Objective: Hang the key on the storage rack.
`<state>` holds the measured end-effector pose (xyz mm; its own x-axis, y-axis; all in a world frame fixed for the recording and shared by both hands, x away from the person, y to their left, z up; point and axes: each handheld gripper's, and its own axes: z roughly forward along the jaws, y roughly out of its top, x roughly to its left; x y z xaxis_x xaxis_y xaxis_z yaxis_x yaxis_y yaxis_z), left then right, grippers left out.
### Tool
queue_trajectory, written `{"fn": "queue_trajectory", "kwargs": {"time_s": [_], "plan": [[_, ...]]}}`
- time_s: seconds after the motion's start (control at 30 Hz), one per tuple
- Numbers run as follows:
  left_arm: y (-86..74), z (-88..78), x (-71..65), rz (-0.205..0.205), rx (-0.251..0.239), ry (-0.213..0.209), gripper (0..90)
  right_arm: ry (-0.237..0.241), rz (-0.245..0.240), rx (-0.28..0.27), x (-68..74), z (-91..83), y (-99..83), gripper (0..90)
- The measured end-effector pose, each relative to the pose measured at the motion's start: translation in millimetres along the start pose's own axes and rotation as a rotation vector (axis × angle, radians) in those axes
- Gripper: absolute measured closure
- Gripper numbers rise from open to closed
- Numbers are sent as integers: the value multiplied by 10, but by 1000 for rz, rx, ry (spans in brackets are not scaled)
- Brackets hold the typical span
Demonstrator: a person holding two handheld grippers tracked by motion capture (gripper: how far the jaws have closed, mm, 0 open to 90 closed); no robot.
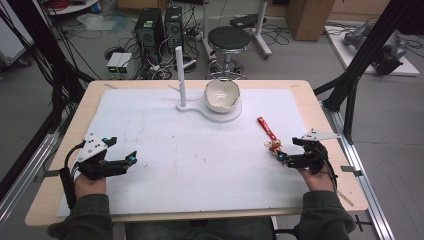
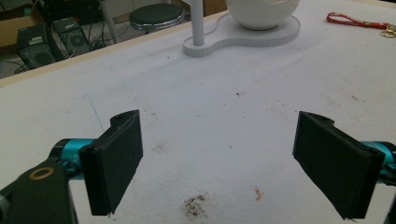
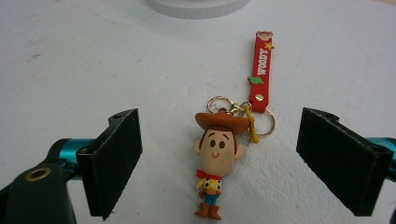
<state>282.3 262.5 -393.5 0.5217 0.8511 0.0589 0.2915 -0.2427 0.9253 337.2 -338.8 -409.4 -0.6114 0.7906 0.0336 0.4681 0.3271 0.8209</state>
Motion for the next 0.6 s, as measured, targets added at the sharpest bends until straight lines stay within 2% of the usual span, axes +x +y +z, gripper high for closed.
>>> {"fn": "queue_trajectory", "kwargs": {"time_s": [0.27, 0.5, 0.6], "plan": [[13, 41, -7, 6, 5, -12, 164, -3, 12, 2, -2, -35, -22, 140], [8, 19, -6, 4, -1, -8, 164, 27, 9, -2, 23, -29, 6, 145], [1, 10, -9, 8, 2, -9, 164, 23, 6, -20, 29, -46, 35, 147]]}}
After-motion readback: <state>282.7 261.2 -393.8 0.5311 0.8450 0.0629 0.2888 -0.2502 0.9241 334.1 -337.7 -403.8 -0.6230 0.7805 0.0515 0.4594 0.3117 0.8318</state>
